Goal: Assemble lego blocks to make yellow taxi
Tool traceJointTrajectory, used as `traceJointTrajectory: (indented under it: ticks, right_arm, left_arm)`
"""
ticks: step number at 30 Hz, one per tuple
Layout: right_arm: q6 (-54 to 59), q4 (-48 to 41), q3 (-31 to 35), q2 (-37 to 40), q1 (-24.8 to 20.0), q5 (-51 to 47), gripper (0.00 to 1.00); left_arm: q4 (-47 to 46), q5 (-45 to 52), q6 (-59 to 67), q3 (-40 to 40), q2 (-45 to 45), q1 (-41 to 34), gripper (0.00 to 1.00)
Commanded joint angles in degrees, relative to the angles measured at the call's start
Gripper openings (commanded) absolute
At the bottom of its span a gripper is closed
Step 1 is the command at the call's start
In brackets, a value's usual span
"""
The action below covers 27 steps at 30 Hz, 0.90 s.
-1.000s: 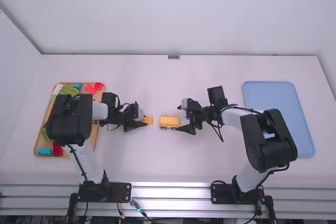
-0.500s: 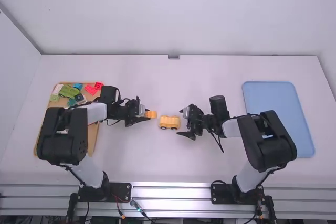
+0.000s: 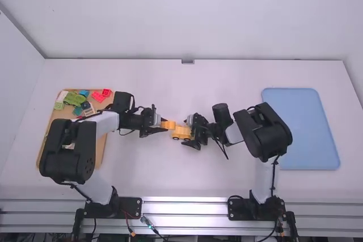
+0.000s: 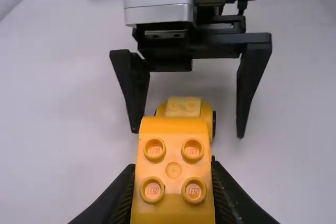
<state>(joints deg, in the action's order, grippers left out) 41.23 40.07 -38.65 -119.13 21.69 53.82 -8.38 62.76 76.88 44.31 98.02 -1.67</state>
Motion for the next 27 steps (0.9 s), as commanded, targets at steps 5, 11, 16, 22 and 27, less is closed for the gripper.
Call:
traceJointTrajectory:
  ticks: [5, 11, 16, 22, 27]
  right_arm:
    - [-0.52, -0.20, -3.21, -3.74, -0.09, 1.92, 0.85]
    - [-0.28, -0.24, -3.30, -4.98, 0.09, 1.70, 0.66]
    - [3.02, -1.75, -2.84, -5.05, 0.13, 1.77, 0.59]
    - [3.13, -1.95, -2.84, -5.05, 0.04, 1.81, 0.45]
    - [3.19, -1.92, -2.84, -5.05, 0.07, 1.86, 0.43]
  left_arm:
    - [0.02, -2.23, -3.63, 0.35, -1.49, -3.76, 0.17]
    - [1.84, -5.38, -6.99, 0.28, -1.46, -5.44, 0.13]
    - [3.65, -4.17, -7.82, 0.24, -0.66, -5.46, 0.11]
    - [10.49, -1.46, -12.76, 0.17, 3.87, -5.44, 0.09]
    - [13.49, 1.05, -13.05, 0.17, 7.43, -5.99, 0.06]
